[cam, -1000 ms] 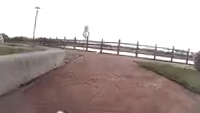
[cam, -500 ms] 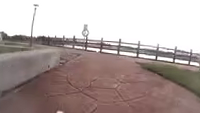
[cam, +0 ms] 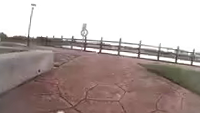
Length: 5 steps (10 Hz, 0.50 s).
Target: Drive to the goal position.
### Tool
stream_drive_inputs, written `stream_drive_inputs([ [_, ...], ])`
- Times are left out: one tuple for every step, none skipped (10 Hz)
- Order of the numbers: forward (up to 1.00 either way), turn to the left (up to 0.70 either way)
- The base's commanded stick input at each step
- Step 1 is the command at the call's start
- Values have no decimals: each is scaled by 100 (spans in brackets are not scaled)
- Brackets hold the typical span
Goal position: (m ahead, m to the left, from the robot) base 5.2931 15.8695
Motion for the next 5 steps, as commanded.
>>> stream_drive_inputs([
  [70,0],
  [70,0],
  [70,0],
  [70,0],
  [70,0],
])
